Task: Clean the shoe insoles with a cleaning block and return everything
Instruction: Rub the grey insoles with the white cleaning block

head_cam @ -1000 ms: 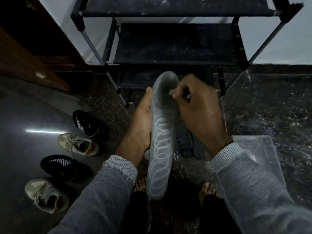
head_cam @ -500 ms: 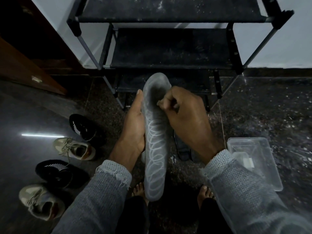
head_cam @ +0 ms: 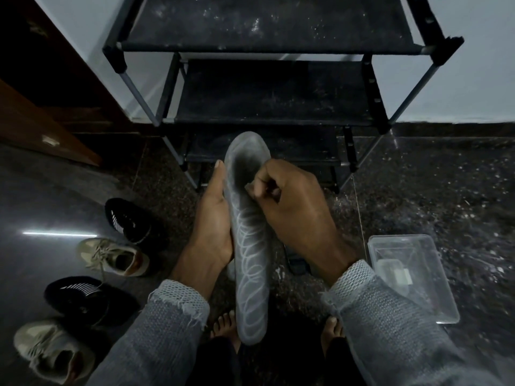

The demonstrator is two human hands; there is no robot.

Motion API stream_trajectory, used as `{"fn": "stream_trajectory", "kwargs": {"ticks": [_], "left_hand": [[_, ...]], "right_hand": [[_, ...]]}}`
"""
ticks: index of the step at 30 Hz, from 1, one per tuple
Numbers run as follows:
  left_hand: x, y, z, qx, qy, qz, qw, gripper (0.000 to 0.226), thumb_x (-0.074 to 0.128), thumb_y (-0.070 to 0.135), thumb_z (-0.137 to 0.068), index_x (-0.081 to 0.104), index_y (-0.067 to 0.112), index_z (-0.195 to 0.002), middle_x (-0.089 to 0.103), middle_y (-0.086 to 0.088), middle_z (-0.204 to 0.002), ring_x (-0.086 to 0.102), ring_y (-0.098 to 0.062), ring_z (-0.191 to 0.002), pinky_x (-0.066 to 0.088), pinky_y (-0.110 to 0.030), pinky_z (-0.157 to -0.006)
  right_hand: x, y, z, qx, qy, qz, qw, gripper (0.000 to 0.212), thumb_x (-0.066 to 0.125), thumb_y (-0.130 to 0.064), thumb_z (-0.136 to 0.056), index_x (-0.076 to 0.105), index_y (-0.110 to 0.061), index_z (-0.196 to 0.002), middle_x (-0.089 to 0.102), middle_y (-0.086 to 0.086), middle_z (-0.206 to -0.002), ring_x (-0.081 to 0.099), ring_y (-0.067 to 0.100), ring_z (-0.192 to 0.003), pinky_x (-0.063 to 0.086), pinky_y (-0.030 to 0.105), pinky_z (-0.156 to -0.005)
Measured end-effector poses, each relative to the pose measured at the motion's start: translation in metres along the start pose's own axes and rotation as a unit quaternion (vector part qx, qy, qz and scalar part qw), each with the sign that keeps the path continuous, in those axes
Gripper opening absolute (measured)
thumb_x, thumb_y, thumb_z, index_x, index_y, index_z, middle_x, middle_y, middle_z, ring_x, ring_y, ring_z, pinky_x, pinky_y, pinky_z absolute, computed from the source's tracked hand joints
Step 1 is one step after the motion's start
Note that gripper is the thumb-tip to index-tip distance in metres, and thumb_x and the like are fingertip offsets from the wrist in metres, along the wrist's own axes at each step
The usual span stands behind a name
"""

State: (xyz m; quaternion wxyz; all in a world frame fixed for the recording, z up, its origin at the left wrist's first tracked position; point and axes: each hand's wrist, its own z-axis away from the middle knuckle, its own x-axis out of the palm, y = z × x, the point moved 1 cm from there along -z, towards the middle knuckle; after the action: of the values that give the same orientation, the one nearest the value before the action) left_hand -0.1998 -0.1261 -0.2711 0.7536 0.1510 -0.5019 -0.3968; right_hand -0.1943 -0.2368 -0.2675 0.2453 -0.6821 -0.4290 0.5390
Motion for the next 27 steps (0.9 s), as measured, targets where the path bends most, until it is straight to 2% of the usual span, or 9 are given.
{"fn": "stream_trajectory", "kwargs": {"ticks": [3,6,9,12,15,17,20,22,27], "left_hand": [[-0.001,-0.001,-0.001,-0.002,0.0,0.002,1.0,0.06,0.032,0.049,-0.101,0.073,0.006,-0.096,0.072,-0.012,-0.089,0.071,-0.019,-0.079,0.059,-0.029,-0.069],[-0.002,-0.003,-0.002,0.001,0.013,-0.012,1.0,0.058,0.036,0.05,-0.099,0.076,0.009,-0.092,0.071,-0.012,-0.091,0.069,-0.02,-0.081,0.059,-0.03,-0.074],[-0.005,-0.003,-0.002,-0.005,0.015,0.012,1.0,0.061,0.035,0.051,-0.099,0.078,0.009,-0.087,0.072,-0.012,-0.088,0.07,-0.019,-0.079,0.059,-0.03,-0.069],[-0.007,-0.001,-0.003,-0.016,0.011,0.029,0.999,0.063,0.033,0.052,-0.099,0.077,0.008,-0.09,0.073,-0.013,-0.095,0.071,-0.022,-0.089,0.06,-0.033,-0.074],[-0.003,-0.003,-0.001,-0.013,-0.002,0.008,1.0,0.061,0.034,0.05,-0.1,0.076,0.008,-0.09,0.073,-0.012,-0.09,0.071,-0.019,-0.083,0.059,-0.03,-0.071],[0.001,-0.006,0.0,-0.003,-0.003,-0.026,1.0,0.051,0.041,0.049,-0.099,0.072,0.008,-0.098,0.071,-0.009,-0.087,0.069,-0.017,-0.08,0.058,-0.028,-0.069],[0.003,-0.01,0.0,-0.018,-0.01,-0.046,0.999,0.049,0.04,0.049,-0.098,0.067,0.01,-0.108,0.07,-0.009,-0.096,0.065,-0.019,-0.089,0.055,-0.031,-0.08],[0.002,-0.012,0.0,-0.035,-0.019,-0.043,0.998,0.052,0.035,0.048,-0.099,0.067,0.009,-0.111,0.071,-0.01,-0.102,0.067,-0.02,-0.093,0.055,-0.032,-0.085],[0.002,-0.015,0.0,-0.042,-0.031,-0.084,0.995,0.051,0.033,0.046,-0.101,0.067,0.01,-0.112,0.072,-0.008,-0.102,0.068,-0.017,-0.091,0.057,-0.028,-0.081]], "right_hand": [[-0.002,0.004,-0.001,0.007,0.03,-0.017,0.999,0.029,0.062,0.008,-0.082,0.055,-0.018,-0.072,0.061,-0.007,-0.08,0.063,0.009,-0.076,0.054,0.037,-0.067],[-0.004,0.01,-0.001,0.014,0.073,0.014,0.997,0.03,0.061,0.007,-0.082,0.054,-0.021,-0.073,0.06,-0.008,-0.082,0.061,0.01,-0.076,0.053,0.043,-0.071],[-0.001,0.005,0.002,0.011,0.028,0.019,0.999,0.028,0.061,0.005,-0.082,0.054,-0.021,-0.074,0.06,-0.007,-0.079,0.061,0.009,-0.073,0.054,0.038,-0.068],[0.003,-0.001,0.003,0.0,-0.023,0.0,1.0,0.026,0.063,0.006,-0.081,0.056,-0.018,-0.073,0.059,-0.008,-0.076,0.058,0.007,-0.071,0.052,0.034,-0.064],[-0.001,0.002,0.001,0.016,0.026,-0.015,0.999,0.029,0.062,0.005,-0.084,0.054,-0.021,-0.073,0.063,-0.006,-0.08,0.063,0.007,-0.077,0.055,0.033,-0.067],[-0.005,0.006,-0.002,0.022,0.075,-0.011,0.997,0.026,0.062,0.004,-0.086,0.056,-0.019,-0.075,0.064,-0.004,-0.083,0.064,0.006,-0.08,0.056,0.034,-0.069],[-0.012,0.014,-0.007,0.011,0.136,-0.02,0.99,0.024,0.062,0.006,-0.086,0.056,-0.016,-0.076,0.064,-0.002,-0.084,0.065,0.01,-0.083,0.055,0.042,-0.074],[-0.015,0.016,-0.01,0.0,0.157,-0.016,0.987,0.022,0.062,0.005,-0.086,0.056,-0.015,-0.076,0.064,-0.001,-0.084,0.065,0.013,-0.083,0.054,0.044,-0.075],[-0.018,0.018,-0.011,-0.014,0.179,-0.031,0.983,0.017,0.064,0.006,-0.085,0.06,-0.008,-0.077,0.067,-0.001,-0.085,0.066,0.011,-0.087,0.054,0.046,-0.08]]}}
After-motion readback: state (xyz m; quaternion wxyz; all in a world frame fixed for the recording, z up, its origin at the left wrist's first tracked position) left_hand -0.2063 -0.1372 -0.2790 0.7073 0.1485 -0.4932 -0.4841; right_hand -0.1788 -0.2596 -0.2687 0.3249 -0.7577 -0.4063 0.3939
